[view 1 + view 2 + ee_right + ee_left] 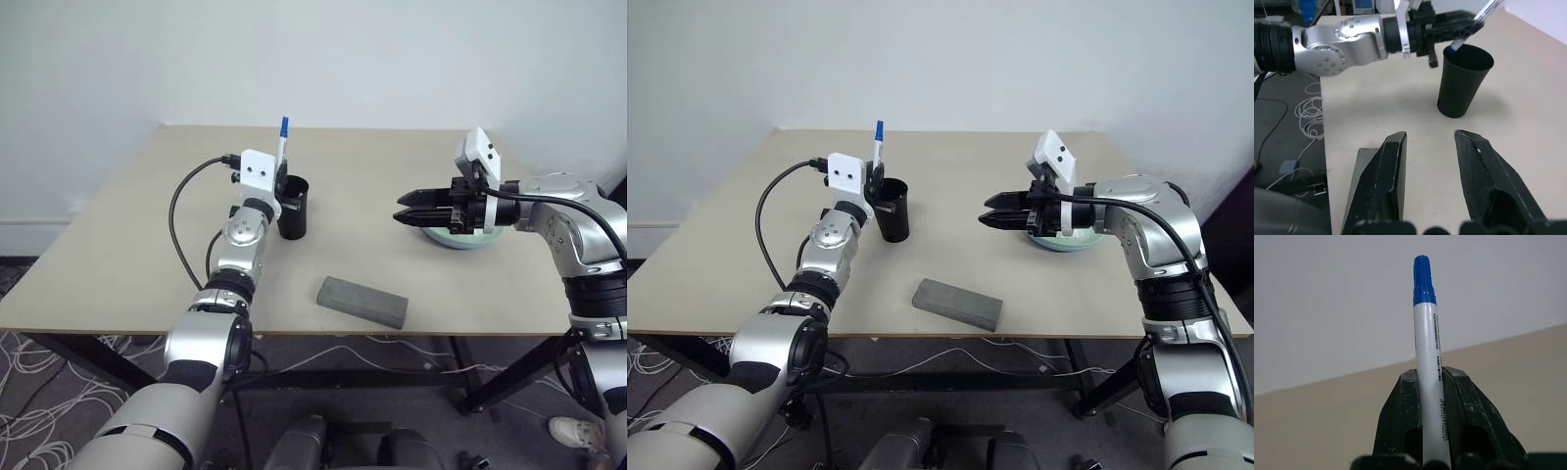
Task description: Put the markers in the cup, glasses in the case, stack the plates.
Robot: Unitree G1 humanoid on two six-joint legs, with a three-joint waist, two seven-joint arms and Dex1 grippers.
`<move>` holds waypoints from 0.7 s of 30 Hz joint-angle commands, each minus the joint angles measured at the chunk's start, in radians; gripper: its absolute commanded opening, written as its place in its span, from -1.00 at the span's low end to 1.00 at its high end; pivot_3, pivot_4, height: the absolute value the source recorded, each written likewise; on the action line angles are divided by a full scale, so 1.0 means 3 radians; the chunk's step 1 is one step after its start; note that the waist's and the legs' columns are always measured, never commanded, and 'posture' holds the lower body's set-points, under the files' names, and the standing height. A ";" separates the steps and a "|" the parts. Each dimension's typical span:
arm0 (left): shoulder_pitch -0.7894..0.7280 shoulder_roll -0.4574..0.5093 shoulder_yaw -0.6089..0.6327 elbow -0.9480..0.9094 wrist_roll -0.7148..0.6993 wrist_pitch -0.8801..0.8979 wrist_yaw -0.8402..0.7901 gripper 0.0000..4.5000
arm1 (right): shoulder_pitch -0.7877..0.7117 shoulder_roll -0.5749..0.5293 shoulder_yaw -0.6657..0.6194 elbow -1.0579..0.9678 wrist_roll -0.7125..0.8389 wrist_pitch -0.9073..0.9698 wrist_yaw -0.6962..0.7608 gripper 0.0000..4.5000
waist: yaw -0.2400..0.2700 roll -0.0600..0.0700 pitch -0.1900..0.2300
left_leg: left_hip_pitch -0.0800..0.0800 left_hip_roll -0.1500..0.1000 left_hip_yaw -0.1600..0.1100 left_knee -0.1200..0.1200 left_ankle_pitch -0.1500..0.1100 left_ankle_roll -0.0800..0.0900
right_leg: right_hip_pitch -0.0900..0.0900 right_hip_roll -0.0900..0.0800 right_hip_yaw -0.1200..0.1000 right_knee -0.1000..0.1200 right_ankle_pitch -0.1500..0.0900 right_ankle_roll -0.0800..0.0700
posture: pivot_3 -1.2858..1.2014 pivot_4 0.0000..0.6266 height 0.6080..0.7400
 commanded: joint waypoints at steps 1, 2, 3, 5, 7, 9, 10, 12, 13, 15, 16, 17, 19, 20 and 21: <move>-0.0153 0.0010 0.0045 0.0009 -0.0022 -0.0071 0.0019 -0.73 | -0.0052 0.0005 -0.0069 -0.0111 0.0050 0.0005 -0.0026 -0.26 | 0.0000 0.0000 0.0000 | 0.0000 0.0000 0.0000 0.0000 0.0000 0.0000 | 0.0000 0.0000 0.0000 0.0000 0.0000 0.0000 | 0.03 -1.00 0.33; -0.0159 0.0004 0.0049 0.0018 -0.0018 -0.0071 0.0022 -0.73 | -0.0052 0.0005 -0.0069 -0.0117 0.0053 0.0011 -0.0027 -0.26 | 0.0000 0.0000 0.0000 | 0.0000 0.0000 0.0000 0.0000 0.0000 0.0000 | 0.0000 0.0000 0.0000 0.0000 0.0000 0.0000 | 0.03 -1.00 0.33; -0.0163 -0.0002 0.0052 0.0029 -0.0014 -0.0073 0.0024 -0.73 | -0.0053 0.0004 -0.0069 -0.0125 0.0056 0.0018 -0.0026 -0.26 | 0.0001 0.0000 0.0000 | 0.0000 0.0000 0.0000 0.0000 0.0000 0.0000 | 0.0000 0.0000 0.0000 0.0000 0.0000 0.0000 | 0.03 -1.00 0.33; -0.0169 -0.0013 0.0060 0.0054 -0.0013 -0.0071 0.0022 -0.73 | -0.0056 0.0001 -0.0068 -0.0132 0.0059 0.0030 -0.0026 -0.26 | 0.0001 0.0000 0.0000 | 0.0000 0.0000 0.0000 0.0001 0.0000 0.0000 | 0.0000 0.0000 0.0000 0.0000 0.0000 0.0000 | 0.03 -1.00 0.33; -0.0178 -0.0023 0.0059 0.0093 -0.0006 -0.0063 0.0012 -0.73 | -0.0065 0.0003 -0.0065 -0.0134 0.0060 0.0043 -0.0024 -0.26 | 0.0001 0.0000 0.0000 | 0.0000 0.0000 0.0000 0.0002 0.0000 0.0000 | 0.0001 -0.0001 0.0000 0.0000 0.0000 0.0000 | 0.03 -1.00 0.33; -0.0198 -0.0037 0.0059 0.0144 -0.0002 -0.0053 0.0002 -0.73 | -0.0082 0.0015 -0.0058 -0.0134 0.0063 0.0058 -0.0025 -0.26 | 0.0001 0.0000 0.0000 | 0.0000 0.0000 0.0000 0.0002 0.0000 0.0000 | 0.0001 0.0000 0.0000 0.0000 0.0000 0.0000 | 0.03 -1.00 0.33; -0.0207 -0.0046 0.0058 0.0167 0.0002 -0.0050 0.0002 -0.73 | -0.0092 0.0023 -0.0056 -0.0134 0.0065 0.0067 -0.0027 -0.26 | 0.0001 0.0000 0.0000 | 0.0000 0.0000 0.0000 0.0002 0.0000 0.0000 | 0.0001 0.0000 -0.0001 0.0000 0.0000 0.0000 | 0.03 -1.00 0.33; -0.0223 -0.0065 0.0057 0.0207 0.0006 -0.0043 -0.0011 -0.65 | -0.0111 0.0042 -0.0052 -0.0135 0.0064 0.0081 -0.0032 -0.26 | 0.0000 0.0000 0.0000 | 0.0000 0.0000 0.0000 0.0002 0.0000 0.0000 | 0.0001 -0.0001 -0.0001 0.0000 0.0000 0.0000 | 0.03 -1.00 0.33; -0.0229 -0.0072 0.0052 0.0223 0.0012 -0.0041 -0.0013 -0.54 | -0.0117 0.0049 -0.0051 -0.0137 0.0060 0.0087 -0.0034 -0.26 | 0.0001 0.0000 0.0000 | 0.0000 0.0000 0.0000 0.0002 0.0000 0.0000 | 0.0001 0.0000 -0.0001 0.0000 0.0000 0.0000 | 0.03 -1.00 0.33; -0.0238 -0.0085 0.0048 0.0242 0.0022 -0.0038 -0.0014 -0.31 | -0.0118 0.0057 -0.0057 -0.0154 0.0065 0.0103 -0.0033 -0.26 | 0.0000 0.0000 0.0000 | 0.0000 0.0000 0.0000 0.0002 0.0000 0.0000 | 0.0001 0.0000 -0.0001 0.0000 0.0000 0.0000 | 0.03 -1.00 0.33; -0.0242 -0.0088 0.0047 0.0248 0.0026 -0.0039 -0.0011 -0.15 | -0.0114 0.0057 -0.0059 -0.0163 0.0066 0.0109 -0.0034 -0.26 | 0.0000 0.0000 0.0000 | 0.0000 0.0000 0.0000 0.0002 0.0000 0.0000 | 0.0001 0.0000 0.0000 0.0000 0.0000 0.0000 | 0.03 -1.00 0.33; -0.0247 -0.0087 0.0041 0.0253 0.0036 -0.0038 0.0000 0.00 | -0.0109 0.0056 -0.0061 -0.0174 0.0069 0.0117 -0.0034 -0.26 | 0.0000 0.0000 0.0000 | 0.0000 0.0000 0.0000 0.0002 0.0000 0.0000 | 0.0001 0.0000 0.0000 0.0000 0.0000 0.0000 | 0.03 -1.00 0.33; -0.0251 -0.0078 0.0024 0.0253 0.0064 -0.0040 0.0034 0.30 | -0.0098 0.0052 -0.0064 -0.0194 0.0072 0.0131 -0.0039 -0.26 | 0.0001 0.0000 0.0000 | 0.0000 0.0000 0.0000 0.0002 0.0000 0.0000 | 0.0000 0.0000 0.0000 0.0000 0.0000 0.0000 | 0.03 -1.00 0.33; -0.0247 -0.0071 0.0019 0.0249 0.0071 -0.0044 0.0030 0.43 | -0.0091 0.0051 -0.0067 -0.0202 0.0072 0.0137 -0.0042 -0.26 | 0.0001 0.0000 0.0000 | 0.0000 0.0000 -0.0001 0.0002 0.0000 0.0000 | 0.0000 0.0000 0.0000 0.0000 0.0000 0.0000 | 0.03 -1.00 0.33; -0.0242 -0.0066 0.0017 0.0244 0.0076 -0.0051 0.0024 0.43 | -0.0085 0.0049 -0.0070 -0.0209 0.0072 0.0142 -0.0045 -0.26 | 0.0001 0.0000 0.0000 | 0.0000 0.0000 -0.0001 0.0002 0.0000 0.0000 | 0.0001 0.0000 0.0000 0.0000 0.0000 0.0000 | 0.03 -1.00 0.33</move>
